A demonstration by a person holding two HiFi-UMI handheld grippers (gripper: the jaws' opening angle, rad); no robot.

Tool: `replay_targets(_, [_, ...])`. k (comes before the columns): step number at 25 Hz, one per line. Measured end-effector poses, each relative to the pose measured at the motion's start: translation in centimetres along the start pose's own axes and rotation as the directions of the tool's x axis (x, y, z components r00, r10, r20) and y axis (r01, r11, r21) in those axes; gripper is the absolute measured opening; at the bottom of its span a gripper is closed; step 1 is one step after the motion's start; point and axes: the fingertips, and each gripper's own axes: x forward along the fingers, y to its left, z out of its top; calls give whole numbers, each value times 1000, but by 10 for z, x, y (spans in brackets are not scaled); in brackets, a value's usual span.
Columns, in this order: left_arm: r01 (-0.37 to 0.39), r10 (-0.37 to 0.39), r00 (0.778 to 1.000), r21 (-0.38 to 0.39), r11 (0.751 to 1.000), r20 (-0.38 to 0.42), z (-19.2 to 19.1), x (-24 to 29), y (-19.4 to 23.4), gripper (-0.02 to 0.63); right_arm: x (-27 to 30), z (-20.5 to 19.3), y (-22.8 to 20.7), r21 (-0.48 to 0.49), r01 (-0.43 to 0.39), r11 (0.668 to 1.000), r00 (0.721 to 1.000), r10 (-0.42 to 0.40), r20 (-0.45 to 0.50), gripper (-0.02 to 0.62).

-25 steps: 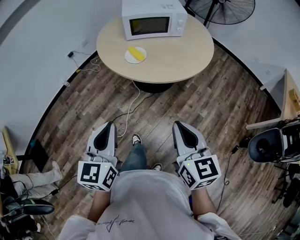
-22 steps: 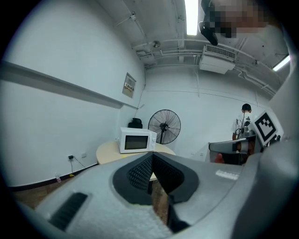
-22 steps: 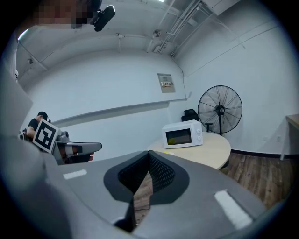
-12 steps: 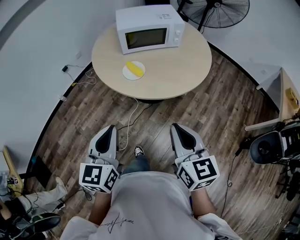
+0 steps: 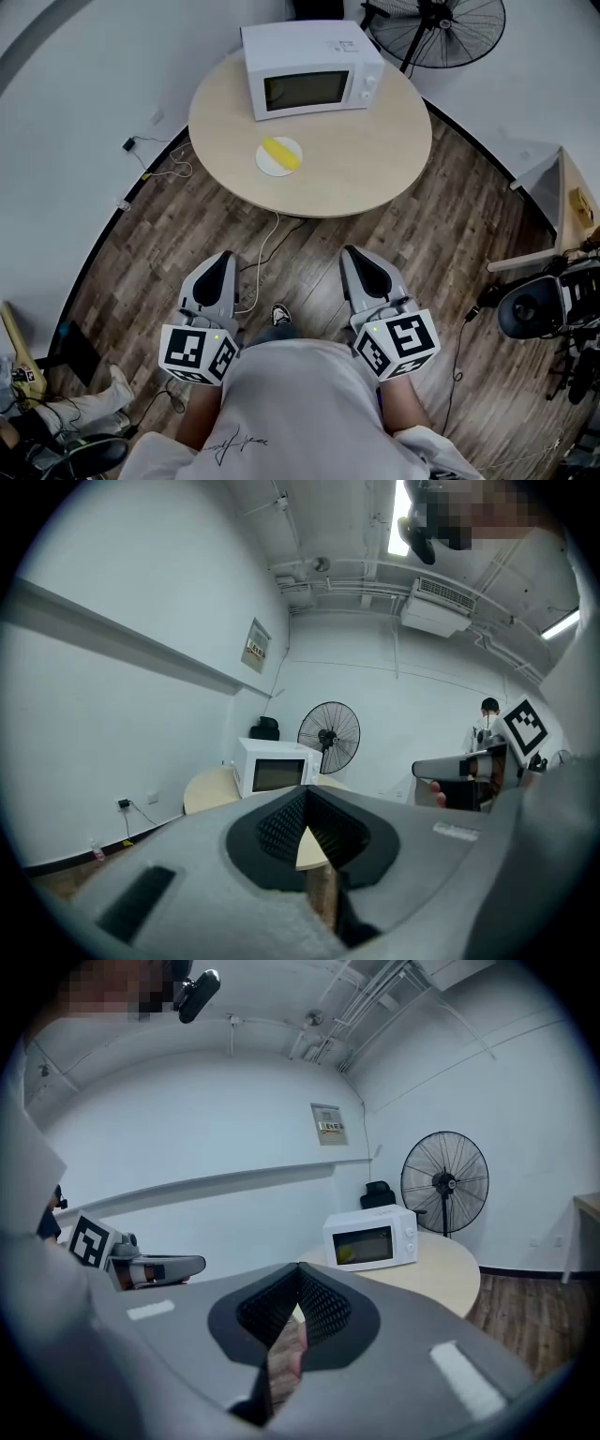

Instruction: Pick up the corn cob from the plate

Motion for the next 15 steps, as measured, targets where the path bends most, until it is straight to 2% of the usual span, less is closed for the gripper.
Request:
replay_targets(7, [12, -11, 1000, -10, 1000, 8, 6, 8, 34, -9, 36, 1, 5, -21, 38, 999, 999, -38, -24, 8])
replay_targets(15, [29, -29, 1000, -21, 999, 12, 6, 16, 51, -9, 59, -5, 19, -44, 15, 999, 998, -18, -58, 3])
